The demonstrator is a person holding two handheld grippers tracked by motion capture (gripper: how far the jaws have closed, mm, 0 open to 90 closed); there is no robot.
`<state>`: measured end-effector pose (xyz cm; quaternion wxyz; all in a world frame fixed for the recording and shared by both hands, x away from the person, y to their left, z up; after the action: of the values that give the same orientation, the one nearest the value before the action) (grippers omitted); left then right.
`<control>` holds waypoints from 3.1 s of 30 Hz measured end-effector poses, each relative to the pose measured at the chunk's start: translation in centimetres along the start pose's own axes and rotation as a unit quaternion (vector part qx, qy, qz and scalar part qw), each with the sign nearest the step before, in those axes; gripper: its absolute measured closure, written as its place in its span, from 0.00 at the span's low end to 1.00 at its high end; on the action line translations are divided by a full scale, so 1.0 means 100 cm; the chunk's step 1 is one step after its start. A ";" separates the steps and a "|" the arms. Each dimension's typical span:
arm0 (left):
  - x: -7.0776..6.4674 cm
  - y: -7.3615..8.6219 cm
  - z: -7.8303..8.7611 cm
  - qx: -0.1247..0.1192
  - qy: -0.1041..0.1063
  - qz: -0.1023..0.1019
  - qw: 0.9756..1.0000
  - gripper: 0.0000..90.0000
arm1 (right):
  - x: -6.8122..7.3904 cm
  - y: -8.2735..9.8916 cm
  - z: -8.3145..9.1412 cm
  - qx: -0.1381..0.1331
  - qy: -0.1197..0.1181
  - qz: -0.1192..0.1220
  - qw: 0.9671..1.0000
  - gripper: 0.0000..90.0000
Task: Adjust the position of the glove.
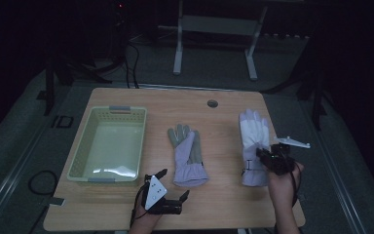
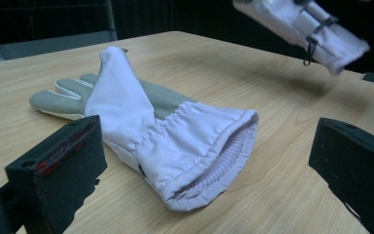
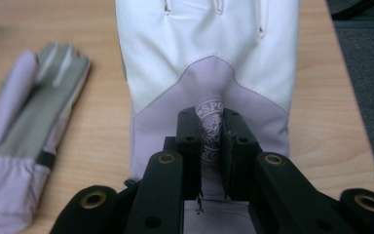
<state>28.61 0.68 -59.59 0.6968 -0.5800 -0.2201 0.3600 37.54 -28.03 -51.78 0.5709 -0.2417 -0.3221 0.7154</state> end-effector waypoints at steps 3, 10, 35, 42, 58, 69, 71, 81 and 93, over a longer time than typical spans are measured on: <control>0.000 0.000 0.000 -0.001 0.000 0.000 1.000 0.00 | 0.006 0.008 -0.009 0.006 0.001 0.000 1.000 0.89; 0.000 0.000 0.000 -0.001 0.000 0.001 1.000 0.00 | 0.010 0.021 -0.041 0.028 0.022 -0.018 0.999 0.88; 0.000 0.000 0.000 0.001 0.004 0.005 1.000 0.00 | -0.019 0.023 -0.072 0.038 0.000 -0.018 0.999 0.60; 0.000 0.000 0.000 0.002 0.005 0.005 1.000 0.00 | -0.024 0.010 -0.046 0.043 -0.075 0.045 0.995 0.57; 0.000 0.000 0.000 0.002 0.006 0.006 1.000 0.00 | -0.032 0.022 -0.072 0.062 -0.081 0.090 0.991 0.54; 0.000 0.000 -0.001 0.004 0.003 0.005 1.000 0.00 | -0.028 0.040 -0.090 0.056 -0.074 0.101 0.991 0.47; 0.000 0.000 -0.001 0.003 0.003 0.004 1.000 0.00 | -0.029 0.040 -0.091 0.056 -0.078 0.101 0.990 0.55; 0.000 0.000 0.000 0.003 0.004 0.005 1.000 0.00 | -0.025 0.037 -0.084 0.063 -0.082 0.071 0.992 0.86; 0.000 0.000 0.000 0.003 0.003 0.005 1.000 0.00 | -0.022 0.015 -0.057 0.053 -0.079 0.057 0.994 0.88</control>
<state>28.64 0.68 -59.62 0.6970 -0.5807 -0.2137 0.3623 41.12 -29.31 -56.75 0.5142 -0.1717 -0.3139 0.7795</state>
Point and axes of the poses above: each handheld gripper's, and its own axes: z roughly backward along the jaws, y roughly out of its underside, x roughly to its left, the point moved 9 cm from there along -z, roughly forward along the jaws, and after that the axes turned 5 degrees about z, right-handed, at the moved point
